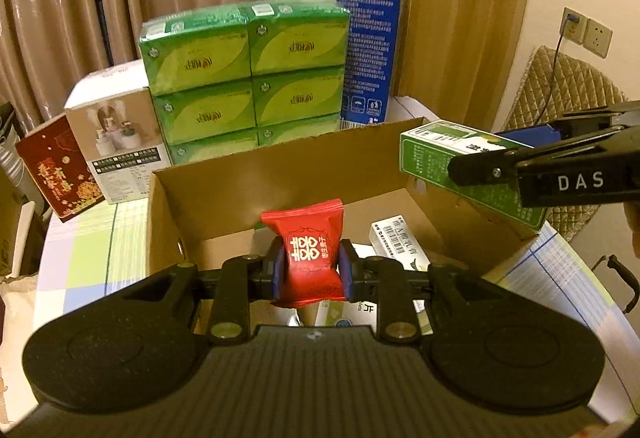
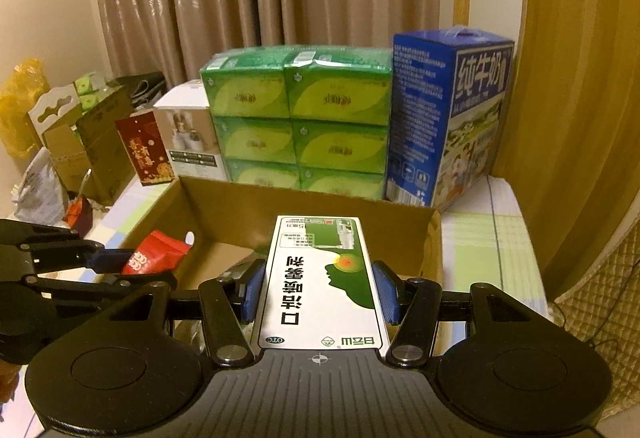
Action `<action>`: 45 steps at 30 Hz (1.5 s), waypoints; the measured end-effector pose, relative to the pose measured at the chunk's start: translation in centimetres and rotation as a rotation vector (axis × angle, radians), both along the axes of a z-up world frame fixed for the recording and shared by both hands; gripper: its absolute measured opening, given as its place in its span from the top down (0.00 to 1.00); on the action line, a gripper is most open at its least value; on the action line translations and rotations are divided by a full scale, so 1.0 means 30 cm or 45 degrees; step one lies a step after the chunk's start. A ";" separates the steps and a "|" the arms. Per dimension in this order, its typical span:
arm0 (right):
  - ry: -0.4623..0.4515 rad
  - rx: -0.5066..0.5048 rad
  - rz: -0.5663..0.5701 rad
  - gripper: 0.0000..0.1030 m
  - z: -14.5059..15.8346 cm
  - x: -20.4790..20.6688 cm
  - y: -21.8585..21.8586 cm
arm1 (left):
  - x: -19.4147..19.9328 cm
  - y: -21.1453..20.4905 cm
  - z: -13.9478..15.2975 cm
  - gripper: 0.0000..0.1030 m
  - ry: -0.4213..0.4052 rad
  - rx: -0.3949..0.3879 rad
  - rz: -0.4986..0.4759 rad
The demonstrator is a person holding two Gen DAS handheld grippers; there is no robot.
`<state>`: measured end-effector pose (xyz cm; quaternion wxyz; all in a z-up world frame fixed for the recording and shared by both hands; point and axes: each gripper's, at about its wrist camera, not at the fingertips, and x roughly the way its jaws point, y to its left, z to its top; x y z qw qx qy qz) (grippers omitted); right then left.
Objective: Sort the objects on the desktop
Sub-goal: 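Carry the red packet with the left gripper into the cardboard box while the right carries the medicine box there, then move both grippers back over the plug adapter and plastic rack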
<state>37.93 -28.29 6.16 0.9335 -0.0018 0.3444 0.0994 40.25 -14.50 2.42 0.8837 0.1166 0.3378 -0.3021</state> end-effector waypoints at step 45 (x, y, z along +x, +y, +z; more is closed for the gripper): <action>-0.003 0.189 -0.044 0.06 -0.093 -0.190 -0.029 | -0.169 0.225 -0.016 0.10 -0.007 -0.166 0.178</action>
